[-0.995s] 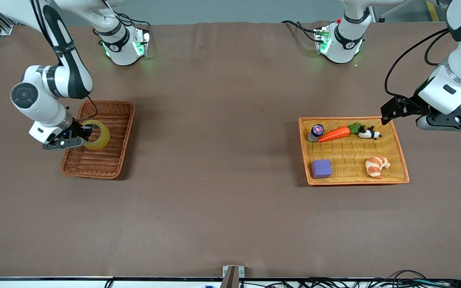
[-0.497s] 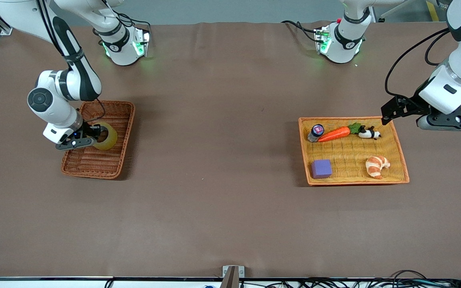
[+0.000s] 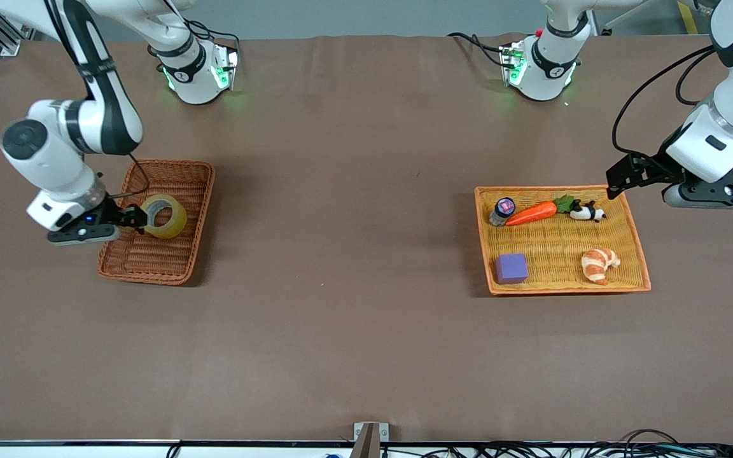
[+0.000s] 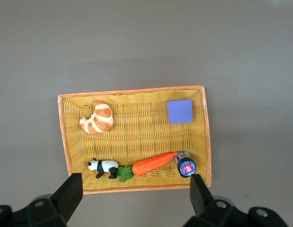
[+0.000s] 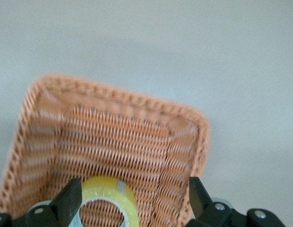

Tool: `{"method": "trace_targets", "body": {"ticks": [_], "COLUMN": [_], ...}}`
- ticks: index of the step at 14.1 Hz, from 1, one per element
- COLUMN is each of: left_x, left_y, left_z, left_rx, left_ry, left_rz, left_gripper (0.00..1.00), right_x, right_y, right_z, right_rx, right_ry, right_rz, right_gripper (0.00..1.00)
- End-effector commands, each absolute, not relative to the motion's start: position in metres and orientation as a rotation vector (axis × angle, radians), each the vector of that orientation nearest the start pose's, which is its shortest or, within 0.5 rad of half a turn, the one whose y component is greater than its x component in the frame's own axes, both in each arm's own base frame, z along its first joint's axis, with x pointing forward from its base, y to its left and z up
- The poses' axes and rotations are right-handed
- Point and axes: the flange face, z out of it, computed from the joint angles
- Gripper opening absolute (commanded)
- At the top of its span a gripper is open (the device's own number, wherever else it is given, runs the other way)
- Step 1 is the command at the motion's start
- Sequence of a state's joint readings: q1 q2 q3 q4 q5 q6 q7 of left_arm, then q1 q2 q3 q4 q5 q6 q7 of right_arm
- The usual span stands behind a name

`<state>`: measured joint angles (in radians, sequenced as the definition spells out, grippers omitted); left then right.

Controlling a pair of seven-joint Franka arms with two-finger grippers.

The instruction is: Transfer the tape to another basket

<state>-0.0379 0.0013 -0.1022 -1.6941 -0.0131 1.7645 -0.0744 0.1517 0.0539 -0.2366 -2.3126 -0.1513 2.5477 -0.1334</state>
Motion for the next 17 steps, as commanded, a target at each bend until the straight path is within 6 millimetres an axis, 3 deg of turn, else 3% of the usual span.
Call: {"method": "trace_targets", "body": {"ticks": [1, 4, 6, 11, 14, 17], "left_x": [0.567, 0.568, 0.567, 0.568, 0.568, 0.568], "left_y": [-0.075, -0.073, -0.075, -0.074, -0.075, -0.074], "left_z": [0.586, 0.588, 0.587, 0.589, 0.589, 0.589], "left_rx": [-3.146, -3.145, -3.145, -3.147, -3.147, -3.147], "left_ry": [0.113, 0.113, 0.116, 0.097, 0.096, 0.097], "left_rz": [-0.101, -0.106, -0.103, -0.115, -0.118, -0.120], "left_gripper": [1.00, 1.00, 1.00, 1.00, 1.00, 1.00], "right_x": [0.543, 0.564, 0.570, 0.558, 0.550, 0.551], "right_y": [-0.045, -0.051, -0.040, -0.039, -0.017, -0.005], "right_z": [0.388, 0.452, 0.491, 0.592, 0.635, 0.644], "right_rx": [-3.239, -3.257, -3.223, -3.208, -3.199, -3.164], "right_ry": [-0.208, -0.177, -0.144, -0.009, 0.190, 0.194], "right_rz": [-0.304, -0.213, -0.166, 0.008, 0.018, 0.005], "right_gripper": [1.00, 1.00, 1.00, 1.00, 1.00, 1.00]}}
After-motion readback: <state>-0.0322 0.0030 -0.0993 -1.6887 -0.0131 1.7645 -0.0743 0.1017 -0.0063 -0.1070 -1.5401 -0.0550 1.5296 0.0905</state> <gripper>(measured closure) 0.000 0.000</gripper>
